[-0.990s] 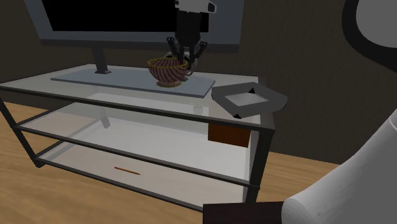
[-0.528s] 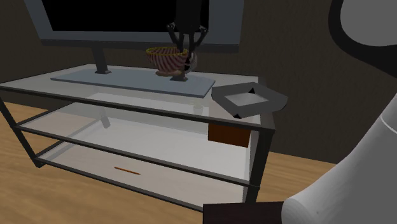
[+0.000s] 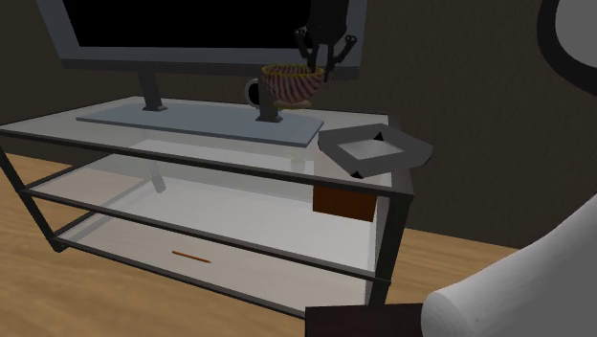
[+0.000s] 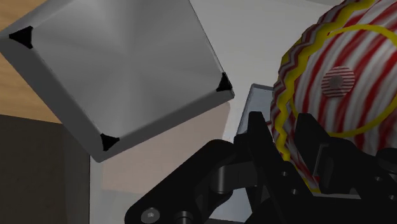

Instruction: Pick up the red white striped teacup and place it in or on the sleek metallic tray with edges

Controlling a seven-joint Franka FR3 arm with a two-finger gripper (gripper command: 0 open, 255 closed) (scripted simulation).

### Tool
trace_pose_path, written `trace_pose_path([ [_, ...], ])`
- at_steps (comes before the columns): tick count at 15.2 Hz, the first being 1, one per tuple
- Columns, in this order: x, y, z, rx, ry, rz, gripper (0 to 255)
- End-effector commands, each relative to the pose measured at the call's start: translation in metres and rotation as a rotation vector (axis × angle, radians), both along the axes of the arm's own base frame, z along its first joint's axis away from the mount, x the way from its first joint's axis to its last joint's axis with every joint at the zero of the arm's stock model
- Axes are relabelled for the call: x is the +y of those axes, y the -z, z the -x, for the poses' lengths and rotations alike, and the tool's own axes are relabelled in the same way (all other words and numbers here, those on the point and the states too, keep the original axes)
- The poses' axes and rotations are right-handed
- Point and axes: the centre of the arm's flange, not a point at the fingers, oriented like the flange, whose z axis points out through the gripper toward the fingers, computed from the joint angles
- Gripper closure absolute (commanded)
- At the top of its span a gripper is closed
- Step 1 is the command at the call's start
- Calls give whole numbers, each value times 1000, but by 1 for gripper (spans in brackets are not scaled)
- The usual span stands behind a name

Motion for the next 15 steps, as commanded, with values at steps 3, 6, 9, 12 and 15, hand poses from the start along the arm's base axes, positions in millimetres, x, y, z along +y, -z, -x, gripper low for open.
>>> trace_pose_path([
  [3, -51, -7, 4, 0, -2, -1, 255],
  [6, -90, -11, 6, 0, -2, -1, 255],
  [9, -129, -16, 7, 0, -2, -1, 255],
  [12, -168, -20, 9, 0, -2, -1, 255],
  [15, -185, -17, 10, 0, -2, -1, 255],
])
